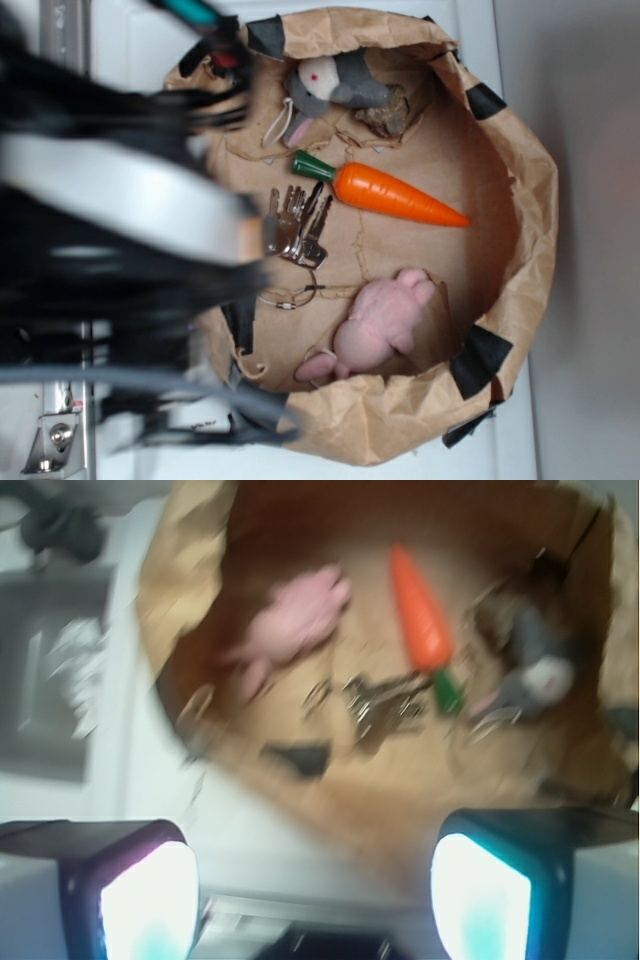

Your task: Grab the silver keys.

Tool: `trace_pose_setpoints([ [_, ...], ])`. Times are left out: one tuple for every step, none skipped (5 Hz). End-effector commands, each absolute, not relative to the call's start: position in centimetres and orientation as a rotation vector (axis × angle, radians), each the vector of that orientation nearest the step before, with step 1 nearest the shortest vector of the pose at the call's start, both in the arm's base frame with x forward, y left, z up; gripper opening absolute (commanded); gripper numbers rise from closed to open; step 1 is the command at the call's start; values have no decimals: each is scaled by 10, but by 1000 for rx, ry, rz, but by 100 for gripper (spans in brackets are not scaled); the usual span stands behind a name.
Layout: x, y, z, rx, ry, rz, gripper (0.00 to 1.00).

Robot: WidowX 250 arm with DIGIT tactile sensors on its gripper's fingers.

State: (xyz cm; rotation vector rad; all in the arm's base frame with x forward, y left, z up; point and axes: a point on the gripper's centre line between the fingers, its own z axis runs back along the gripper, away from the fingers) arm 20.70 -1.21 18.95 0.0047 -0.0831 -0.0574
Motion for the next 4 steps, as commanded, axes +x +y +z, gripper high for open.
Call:
trace_pose_setpoints([
  [240,7,178,-19,-165,-94,100],
  [246,15,155,-79,-179,-124,100],
  [252,9,130,-75,-188,-141,100],
  [255,-9,112,-66,-197,-199,100],
])
